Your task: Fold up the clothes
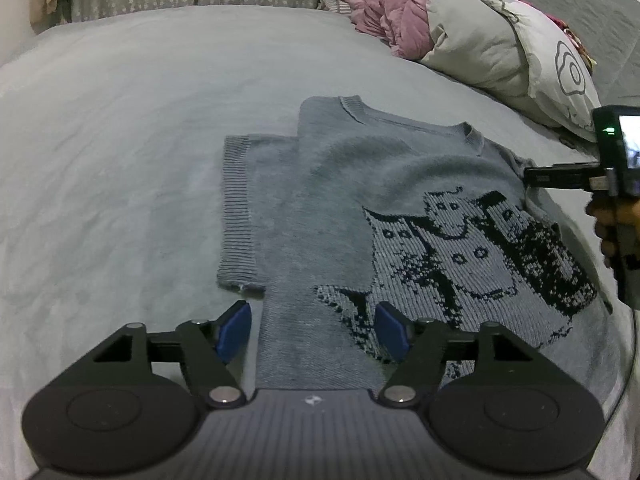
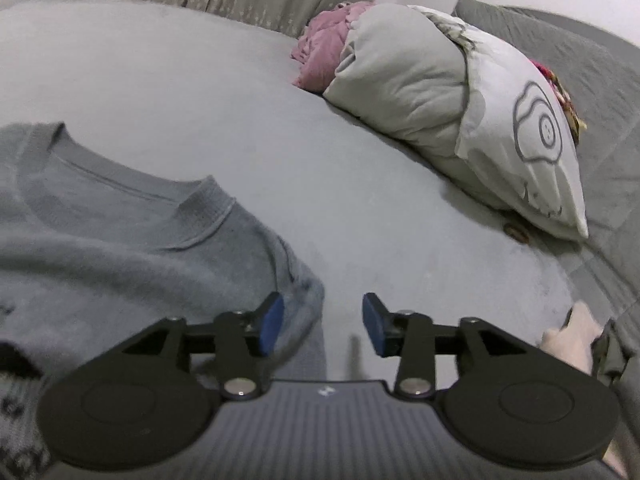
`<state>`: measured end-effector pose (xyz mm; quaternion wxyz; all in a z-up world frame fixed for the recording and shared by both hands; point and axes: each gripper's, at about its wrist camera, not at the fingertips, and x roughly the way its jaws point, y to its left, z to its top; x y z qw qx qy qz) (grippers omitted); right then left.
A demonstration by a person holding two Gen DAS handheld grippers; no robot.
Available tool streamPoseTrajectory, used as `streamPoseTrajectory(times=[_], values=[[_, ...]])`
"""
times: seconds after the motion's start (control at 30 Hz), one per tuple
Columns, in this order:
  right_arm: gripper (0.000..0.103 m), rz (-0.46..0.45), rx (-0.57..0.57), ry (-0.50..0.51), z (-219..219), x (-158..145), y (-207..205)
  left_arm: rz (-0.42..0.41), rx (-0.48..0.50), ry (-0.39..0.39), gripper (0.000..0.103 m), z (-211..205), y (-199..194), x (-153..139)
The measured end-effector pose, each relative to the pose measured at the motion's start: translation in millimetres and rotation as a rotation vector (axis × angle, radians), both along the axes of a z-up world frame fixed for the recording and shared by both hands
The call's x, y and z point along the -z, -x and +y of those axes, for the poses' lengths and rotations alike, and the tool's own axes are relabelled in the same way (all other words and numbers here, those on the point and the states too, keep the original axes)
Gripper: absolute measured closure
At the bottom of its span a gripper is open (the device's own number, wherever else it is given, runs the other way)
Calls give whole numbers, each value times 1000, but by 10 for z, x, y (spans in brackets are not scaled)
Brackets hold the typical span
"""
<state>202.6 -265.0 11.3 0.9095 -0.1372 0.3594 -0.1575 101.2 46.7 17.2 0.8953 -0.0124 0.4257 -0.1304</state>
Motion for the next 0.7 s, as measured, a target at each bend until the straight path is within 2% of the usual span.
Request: streamPoseTrajectory(times=[0.07, 0.3, 0.6, 0.7], values=[[56, -15, 5, -43, -23, -70, 136, 0, 0, -5, 30, -16, 12, -1], [43, -56, -34, -231, -110, -281, 902, 1, -13, -11, 27, -46, 86, -6], [31, -65, -84, -326, -202, -147, 1658, -37, 1, -60, 24, -100, 364, 42], [28, -73, -83, -379, -286, -73, 1779, -31, -5, -37, 24, -40, 468, 37]])
